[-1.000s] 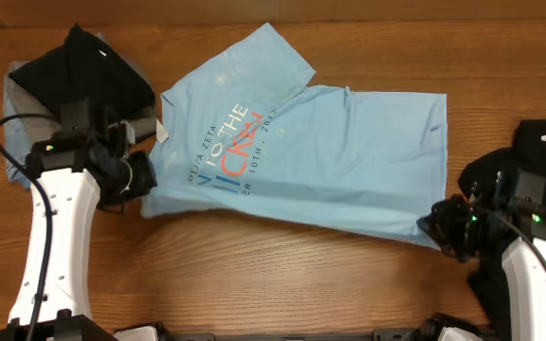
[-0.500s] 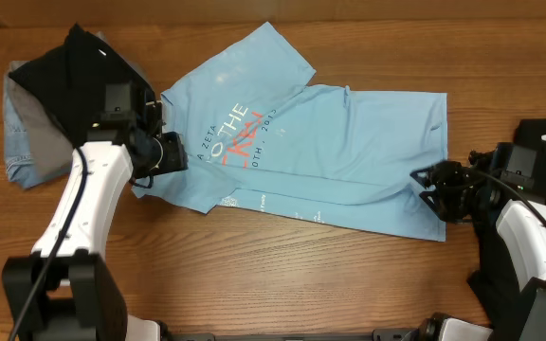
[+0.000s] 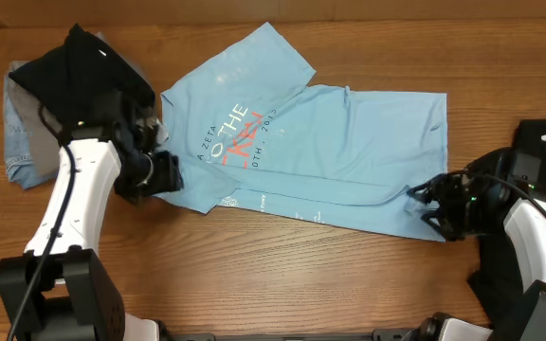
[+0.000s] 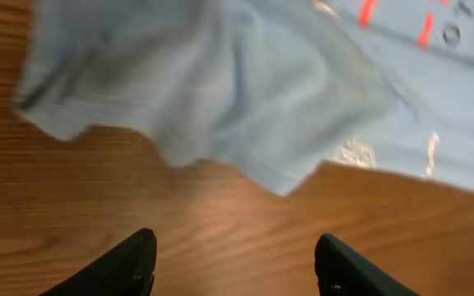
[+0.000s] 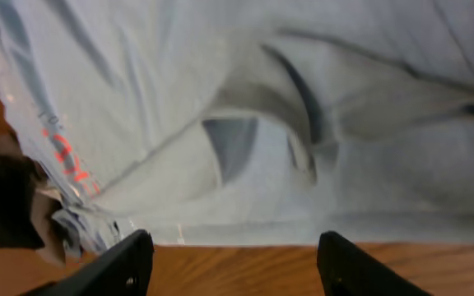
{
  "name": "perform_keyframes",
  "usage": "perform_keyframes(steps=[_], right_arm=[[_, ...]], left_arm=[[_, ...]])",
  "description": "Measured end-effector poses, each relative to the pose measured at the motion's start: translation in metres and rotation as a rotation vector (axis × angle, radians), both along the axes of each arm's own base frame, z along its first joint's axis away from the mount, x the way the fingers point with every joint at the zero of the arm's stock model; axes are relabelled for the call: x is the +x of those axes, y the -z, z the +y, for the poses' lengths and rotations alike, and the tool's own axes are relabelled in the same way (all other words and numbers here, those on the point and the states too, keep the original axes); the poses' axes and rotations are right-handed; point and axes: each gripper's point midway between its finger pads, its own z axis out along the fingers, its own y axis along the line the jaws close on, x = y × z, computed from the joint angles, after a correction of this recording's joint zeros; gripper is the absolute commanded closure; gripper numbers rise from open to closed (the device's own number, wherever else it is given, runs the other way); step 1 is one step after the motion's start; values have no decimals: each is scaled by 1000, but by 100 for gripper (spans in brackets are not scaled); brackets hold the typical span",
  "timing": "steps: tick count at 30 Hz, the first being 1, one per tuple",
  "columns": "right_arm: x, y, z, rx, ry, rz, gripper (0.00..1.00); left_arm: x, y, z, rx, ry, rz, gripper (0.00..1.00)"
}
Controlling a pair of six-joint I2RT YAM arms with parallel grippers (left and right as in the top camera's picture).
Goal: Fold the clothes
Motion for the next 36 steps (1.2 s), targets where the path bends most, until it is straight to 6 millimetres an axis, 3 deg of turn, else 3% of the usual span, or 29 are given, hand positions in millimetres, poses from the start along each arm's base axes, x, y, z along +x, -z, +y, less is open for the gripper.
perform_keyframes(steps=[5, 10, 14, 18, 23, 28, 30, 36], right_arm=[[-13, 1, 13, 1, -103, 13, 32], [-13, 1, 13, -7, -128, 0, 32], [-13, 1, 13, -10, -134, -6, 32], [-13, 1, 13, -11, -138, -10, 32], [-13, 1, 13, -13, -141, -12, 32], [-13, 1, 13, -12, -141, -12, 32], [-13, 1, 13, -12, -142, -12, 32], [-13, 1, 13, -13, -143, -13, 32]], left_arm=[[-2, 2, -26, -10, 131, -14, 34], [-7, 26, -46, 37, 247, -35, 30], [-14, 47, -51, 72, 297, -35, 33], [-16, 62, -47, 112, 312, -7, 44], [-3, 79, -39, 174, 309, -21, 51], [-3, 88, -37, 198, 317, -1, 85], [-8, 89, -37, 204, 327, 19, 94], [-31, 78, -37, 206, 351, 135, 96]])
